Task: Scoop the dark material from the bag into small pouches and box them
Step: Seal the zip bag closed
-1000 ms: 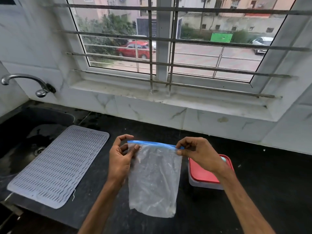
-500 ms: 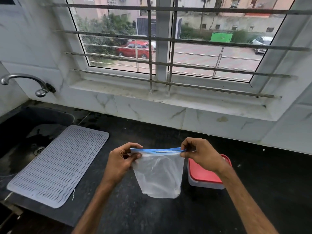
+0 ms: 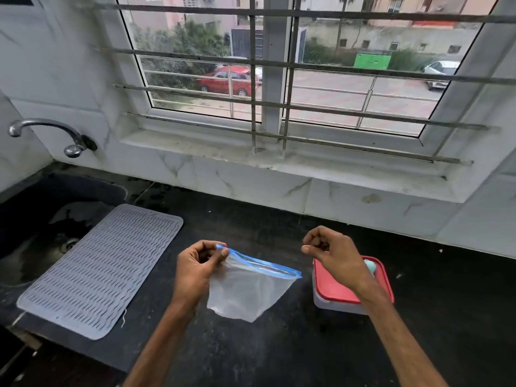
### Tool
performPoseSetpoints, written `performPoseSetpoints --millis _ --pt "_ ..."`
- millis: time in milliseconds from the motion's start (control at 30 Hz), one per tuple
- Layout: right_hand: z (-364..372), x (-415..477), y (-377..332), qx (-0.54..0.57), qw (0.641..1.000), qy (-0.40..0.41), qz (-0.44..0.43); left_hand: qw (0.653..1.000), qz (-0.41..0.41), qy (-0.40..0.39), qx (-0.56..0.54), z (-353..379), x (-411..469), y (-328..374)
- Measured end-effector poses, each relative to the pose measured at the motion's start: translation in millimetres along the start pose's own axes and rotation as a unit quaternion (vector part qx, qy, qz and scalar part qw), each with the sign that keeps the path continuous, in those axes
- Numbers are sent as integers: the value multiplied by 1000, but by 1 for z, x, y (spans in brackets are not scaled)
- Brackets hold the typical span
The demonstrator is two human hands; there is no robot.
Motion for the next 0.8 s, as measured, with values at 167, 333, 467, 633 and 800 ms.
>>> performPoseSetpoints --millis 167,333,467,633,800 --pt "51 15 -43 -29 991 -119 -54 998 24 -53 18 23 -3 6" --pt "87 32 -58 -77 990 -113 -29 999 12 -38 -15 26 -4 2" --pt "90 38 -47 0 998 -59 -15 1000 -9 -3 -28 18 -6 -4" --pt "93 35 -47 -13 998 -18 -57 999 -8 5 -44 9 -8 -14" --pt "97 28 -50 -121 986 35 -109 997 -5 21 -75 9 -10 -15"
Point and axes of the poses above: each hand's wrist, its own x-axis towards the middle knuckle, its own z-axis out of the palm, y = z × x, the point moved 6 cm from there along x, towards the middle knuckle, and after that the axes turned 15 degrees about -y, right-handed, at the moved point
